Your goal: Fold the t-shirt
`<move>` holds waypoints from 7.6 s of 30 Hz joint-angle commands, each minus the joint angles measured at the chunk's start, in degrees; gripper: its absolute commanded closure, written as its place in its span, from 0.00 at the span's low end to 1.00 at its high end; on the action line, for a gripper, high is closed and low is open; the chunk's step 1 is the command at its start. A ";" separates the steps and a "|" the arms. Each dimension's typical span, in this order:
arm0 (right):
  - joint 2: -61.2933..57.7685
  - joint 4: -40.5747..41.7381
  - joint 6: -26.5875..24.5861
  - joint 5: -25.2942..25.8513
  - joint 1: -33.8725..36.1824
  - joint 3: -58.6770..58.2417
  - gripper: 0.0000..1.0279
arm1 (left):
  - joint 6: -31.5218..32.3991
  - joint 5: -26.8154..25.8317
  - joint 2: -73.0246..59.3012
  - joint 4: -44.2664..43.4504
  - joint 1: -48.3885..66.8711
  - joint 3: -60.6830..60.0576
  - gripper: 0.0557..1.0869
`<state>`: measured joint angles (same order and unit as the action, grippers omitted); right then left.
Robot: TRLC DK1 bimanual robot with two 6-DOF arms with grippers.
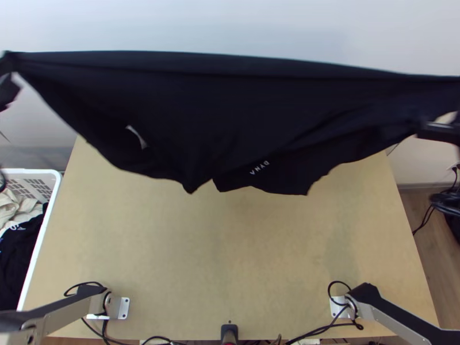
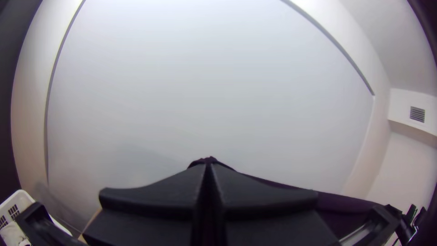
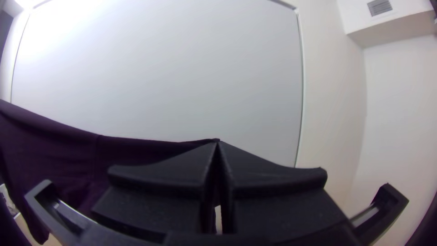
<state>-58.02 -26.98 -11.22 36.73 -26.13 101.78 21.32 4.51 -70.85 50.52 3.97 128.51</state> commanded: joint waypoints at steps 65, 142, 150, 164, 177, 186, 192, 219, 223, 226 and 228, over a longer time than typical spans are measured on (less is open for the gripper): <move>-34.97 6.77 34.95 -31.72 15.85 -32.08 0.97 | 4.87 -25.34 -31.46 8.01 9.13 -27.61 0.05; -15.02 -4.04 21.68 -17.57 11.54 -11.95 0.97 | 4.61 6.30 -16.51 -0.34 5.26 -12.67 0.96; -10.36 -0.79 6.48 -7.55 3.54 -1.32 0.97 | -2.16 9.90 -13.26 -0.34 5.26 0.87 0.96; -0.87 19.42 -27.98 12.14 -19.13 -0.61 0.97 | -16.14 9.90 4.05 2.92 7.20 0.69 0.96; 11.44 5.80 -29.82 17.06 -19.49 -0.53 0.97 | -15.61 4.89 13.98 19.00 7.90 0.69 0.96; 18.56 -28.74 5.95 7.13 -18.25 -14.06 0.97 | -8.05 -9.17 16.53 32.97 8.25 -18.82 0.96; 24.09 -19.78 12.54 0.62 -19.05 -39.81 0.97 | -8.31 -9.79 18.29 16.71 6.67 -46.59 0.96; -43.93 14.68 25.46 -31.46 13.65 -22.50 0.97 | -5.50 -8.12 -26.97 -26.44 -3.53 -46.68 0.96; -53.78 12.74 27.57 -31.55 15.14 -12.74 0.97 | -5.41 -7.59 -34.71 -27.93 -3.88 -41.14 0.96; -59.49 11.60 28.89 -31.55 15.93 -6.42 0.97 | -5.33 -7.24 -39.45 -29.08 -4.14 -37.54 0.96; -63.01 10.55 29.42 -31.55 16.29 -2.20 0.97 | -5.59 -7.24 -41.91 -31.80 -4.41 -36.31 0.96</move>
<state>-107.18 -14.41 15.55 5.32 -11.73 85.97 15.88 -3.20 -102.35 23.14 0.43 85.58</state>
